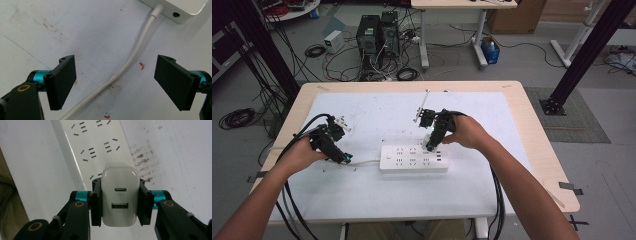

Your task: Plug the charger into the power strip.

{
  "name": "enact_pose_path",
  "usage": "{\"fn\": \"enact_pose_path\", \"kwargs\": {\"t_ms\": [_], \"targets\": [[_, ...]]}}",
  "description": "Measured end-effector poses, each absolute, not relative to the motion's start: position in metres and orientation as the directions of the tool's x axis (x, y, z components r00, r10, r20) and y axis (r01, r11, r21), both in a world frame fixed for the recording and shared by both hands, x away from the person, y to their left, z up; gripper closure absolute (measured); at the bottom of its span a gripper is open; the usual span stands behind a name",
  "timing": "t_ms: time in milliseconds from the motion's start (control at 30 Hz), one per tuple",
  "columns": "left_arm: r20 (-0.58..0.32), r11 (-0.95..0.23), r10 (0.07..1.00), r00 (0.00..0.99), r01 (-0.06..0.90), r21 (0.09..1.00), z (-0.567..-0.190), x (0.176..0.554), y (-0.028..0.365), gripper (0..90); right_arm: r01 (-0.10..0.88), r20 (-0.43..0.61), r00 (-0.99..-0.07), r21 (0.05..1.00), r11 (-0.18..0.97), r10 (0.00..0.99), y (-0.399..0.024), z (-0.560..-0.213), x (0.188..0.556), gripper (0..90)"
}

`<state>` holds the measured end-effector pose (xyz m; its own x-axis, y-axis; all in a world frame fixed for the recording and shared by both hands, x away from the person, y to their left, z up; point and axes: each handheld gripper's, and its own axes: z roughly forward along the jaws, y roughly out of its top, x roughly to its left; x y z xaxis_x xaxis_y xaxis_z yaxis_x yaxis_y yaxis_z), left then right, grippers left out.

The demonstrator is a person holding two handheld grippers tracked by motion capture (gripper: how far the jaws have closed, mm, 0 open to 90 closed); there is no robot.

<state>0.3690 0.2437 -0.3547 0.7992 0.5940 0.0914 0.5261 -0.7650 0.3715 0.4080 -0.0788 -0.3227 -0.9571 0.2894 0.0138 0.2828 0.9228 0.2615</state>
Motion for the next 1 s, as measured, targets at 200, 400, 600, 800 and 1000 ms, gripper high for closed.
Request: {"fn": "enact_pose_path", "kwargs": {"t_ms": [200, 400, 600, 800, 1000], "targets": [[0.075, -0.755, 0.603, 0.794, 0.537, 0.377, -0.358, 0.370, 0.249, 18.0, 0.150, -0.045, -0.986, 0.205, 0.967, 0.162, -0.063, -0.333, 0.405, 62.4], [0.068, -0.746, 0.610, 0.789, 0.543, 0.386, -0.360, 0.370, 0.254, 18.0, 0.070, -0.091, -0.992, 0.150, 0.986, 0.084, -0.054, -0.342, 0.404, 62.5], [0.054, -0.742, 0.613, 0.788, 0.551, 0.381, -0.364, 0.371, 0.255, 18.0, 0.022, -0.106, -0.994, 0.129, 0.991, 0.036, -0.051, -0.347, 0.406, 62.5], [0.052, -0.744, 0.611, 0.790, 0.550, 0.380, -0.366, 0.371, 0.255, 18.0, 0.005, -0.086, -0.996, 0.103, 0.995, 0.014, -0.047, -0.349, 0.410, 62.7], [0.044, -0.745, 0.607, 0.794, 0.549, 0.379, -0.367, 0.372, 0.253, 18.0, 0.028, -0.095, -0.995, 0.053, 0.998, 0.033, -0.039, -0.354, 0.409, 63.0]]}}
